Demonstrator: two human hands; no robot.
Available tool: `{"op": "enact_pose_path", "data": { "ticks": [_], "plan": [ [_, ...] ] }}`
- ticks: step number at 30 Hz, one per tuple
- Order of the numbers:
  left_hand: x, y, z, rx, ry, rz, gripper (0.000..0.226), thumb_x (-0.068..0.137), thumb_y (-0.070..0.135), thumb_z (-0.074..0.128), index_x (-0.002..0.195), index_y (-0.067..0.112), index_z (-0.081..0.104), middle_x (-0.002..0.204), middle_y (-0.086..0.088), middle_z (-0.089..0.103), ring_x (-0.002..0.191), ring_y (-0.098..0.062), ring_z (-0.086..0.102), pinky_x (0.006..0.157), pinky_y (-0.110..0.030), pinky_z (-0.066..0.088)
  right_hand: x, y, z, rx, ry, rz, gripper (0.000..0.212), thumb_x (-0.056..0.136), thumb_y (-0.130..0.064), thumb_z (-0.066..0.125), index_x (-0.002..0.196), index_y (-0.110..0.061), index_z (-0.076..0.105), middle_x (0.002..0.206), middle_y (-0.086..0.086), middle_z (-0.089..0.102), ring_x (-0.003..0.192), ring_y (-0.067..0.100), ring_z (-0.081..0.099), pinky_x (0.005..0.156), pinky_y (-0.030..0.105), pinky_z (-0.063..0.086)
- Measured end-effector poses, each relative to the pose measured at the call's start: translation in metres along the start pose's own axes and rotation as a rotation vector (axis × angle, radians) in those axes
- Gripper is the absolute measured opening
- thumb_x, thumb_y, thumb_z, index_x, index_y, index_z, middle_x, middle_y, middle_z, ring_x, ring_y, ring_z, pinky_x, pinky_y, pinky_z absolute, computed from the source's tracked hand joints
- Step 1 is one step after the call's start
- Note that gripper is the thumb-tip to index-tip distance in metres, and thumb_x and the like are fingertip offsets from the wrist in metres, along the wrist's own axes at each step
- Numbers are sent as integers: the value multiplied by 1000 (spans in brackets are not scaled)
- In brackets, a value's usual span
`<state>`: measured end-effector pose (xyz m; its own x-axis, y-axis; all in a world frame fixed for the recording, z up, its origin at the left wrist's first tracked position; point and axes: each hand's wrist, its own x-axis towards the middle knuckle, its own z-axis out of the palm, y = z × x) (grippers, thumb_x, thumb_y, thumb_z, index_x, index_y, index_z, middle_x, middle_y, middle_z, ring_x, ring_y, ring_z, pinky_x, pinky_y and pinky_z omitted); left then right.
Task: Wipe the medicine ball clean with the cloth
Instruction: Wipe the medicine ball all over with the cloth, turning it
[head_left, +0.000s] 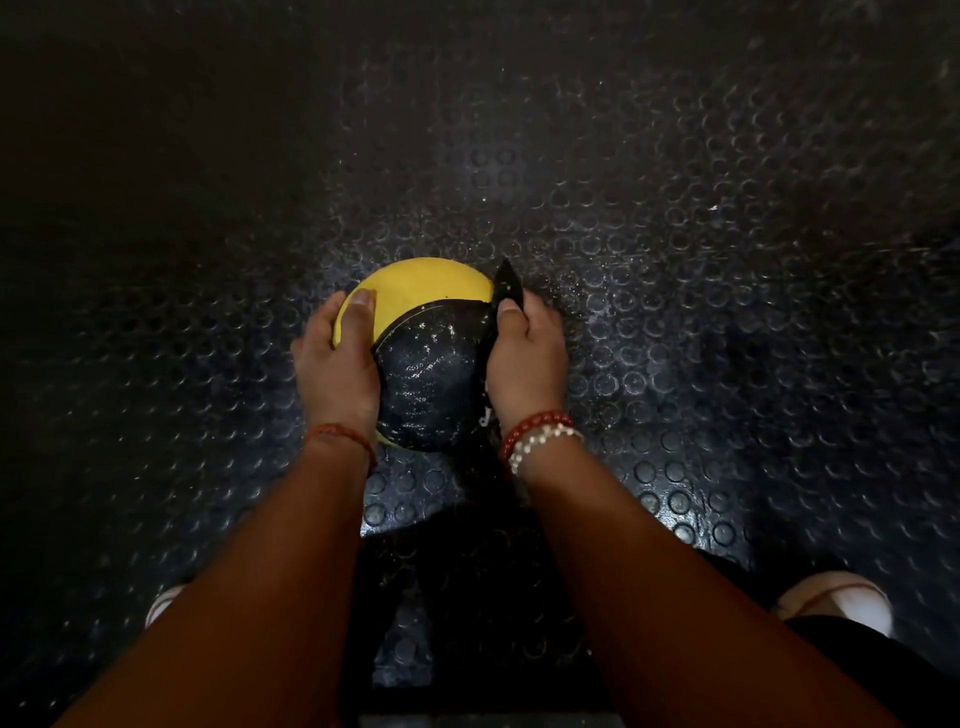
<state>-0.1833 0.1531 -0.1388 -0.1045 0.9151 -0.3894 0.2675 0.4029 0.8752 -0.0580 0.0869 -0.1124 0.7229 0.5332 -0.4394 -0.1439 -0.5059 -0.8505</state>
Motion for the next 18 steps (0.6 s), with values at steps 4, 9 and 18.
{"op": "enact_pose_path", "data": {
  "ticks": [4,9,18],
  "plan": [
    [-1,0,0,8,-2,10,78,63,76,57,126,30,65,133,0,57,122,-16,56,109,-44,44,9,9,-4,210,-25,287,41,98,-30,41,137,-16,47,138,0,48,124,19,47,106,34,35],
    [-1,3,0,13,7,7,78,63,74,57,127,30,65,133,2,57,122,-14,55,110,-42,43,-13,20,-2,329,25,485,49,101,-34,36,146,-16,31,151,2,33,137,22,34,111,38,27],
    [-1,5,0,-2,-1,5,74,63,71,60,124,30,67,132,0,58,121,-15,57,109,-42,44,-33,5,7,36,125,-33,36,99,-28,40,132,-19,53,134,-5,43,112,8,47,91,19,34]
  ]
}}
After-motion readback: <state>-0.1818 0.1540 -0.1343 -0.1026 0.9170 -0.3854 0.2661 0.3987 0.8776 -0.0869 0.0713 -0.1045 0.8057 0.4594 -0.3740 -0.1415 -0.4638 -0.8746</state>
